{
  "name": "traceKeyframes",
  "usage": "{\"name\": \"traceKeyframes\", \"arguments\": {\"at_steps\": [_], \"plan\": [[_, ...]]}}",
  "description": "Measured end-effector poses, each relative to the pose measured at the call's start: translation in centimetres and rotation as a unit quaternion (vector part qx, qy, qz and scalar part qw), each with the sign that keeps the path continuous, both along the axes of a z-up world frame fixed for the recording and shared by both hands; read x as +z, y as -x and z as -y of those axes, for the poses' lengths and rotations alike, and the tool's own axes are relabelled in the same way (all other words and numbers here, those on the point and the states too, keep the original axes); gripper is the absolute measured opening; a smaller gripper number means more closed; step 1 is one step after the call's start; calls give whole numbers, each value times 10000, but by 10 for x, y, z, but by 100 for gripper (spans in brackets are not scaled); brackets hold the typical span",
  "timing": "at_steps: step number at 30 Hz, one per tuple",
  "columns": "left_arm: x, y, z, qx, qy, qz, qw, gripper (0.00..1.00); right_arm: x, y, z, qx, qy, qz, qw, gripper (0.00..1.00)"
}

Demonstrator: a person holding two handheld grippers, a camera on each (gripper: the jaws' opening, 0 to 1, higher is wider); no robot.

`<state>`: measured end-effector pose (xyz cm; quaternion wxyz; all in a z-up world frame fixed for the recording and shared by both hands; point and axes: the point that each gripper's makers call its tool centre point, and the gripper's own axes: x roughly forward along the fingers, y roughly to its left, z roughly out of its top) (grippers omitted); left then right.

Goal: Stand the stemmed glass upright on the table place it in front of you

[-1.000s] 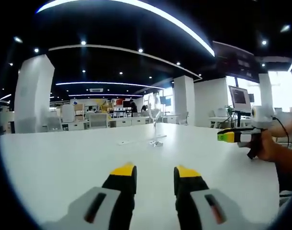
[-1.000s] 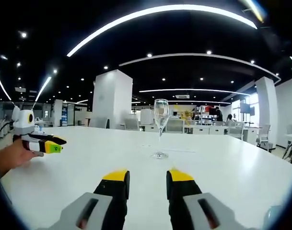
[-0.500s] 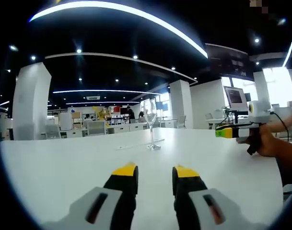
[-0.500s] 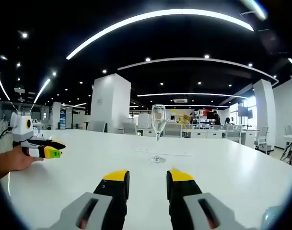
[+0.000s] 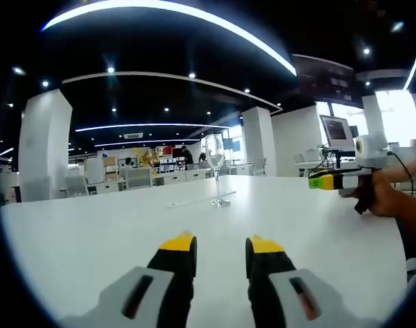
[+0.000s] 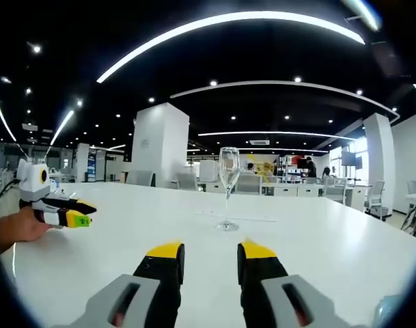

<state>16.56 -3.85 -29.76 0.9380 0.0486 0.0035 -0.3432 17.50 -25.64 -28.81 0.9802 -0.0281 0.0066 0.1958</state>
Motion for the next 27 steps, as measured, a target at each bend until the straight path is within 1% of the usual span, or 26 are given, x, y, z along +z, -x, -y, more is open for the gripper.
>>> {"name": "traceKeyframes", "arguments": {"at_steps": [8,12,18,22,27], "plan": [[0,2,1,-24,-31,26,10000,29,-1,0,0,-19,6,-13,10000,34],[-2,2,2,-25,-87,15,10000,29,-1,1,0,-17,-7,13,10000,34],[-2,1,1,-9,-63,1,10000,29,-2,1,0,-3,9,-2,10000,34],[-4,1,1,-11,-108,-39,9999,29,-1,1,1,-21,-14,-9,10000,34],[-4,1,2,-25,-123,-19,9999,29,-1,2,1,-24,-24,-9,10000,34]]}}
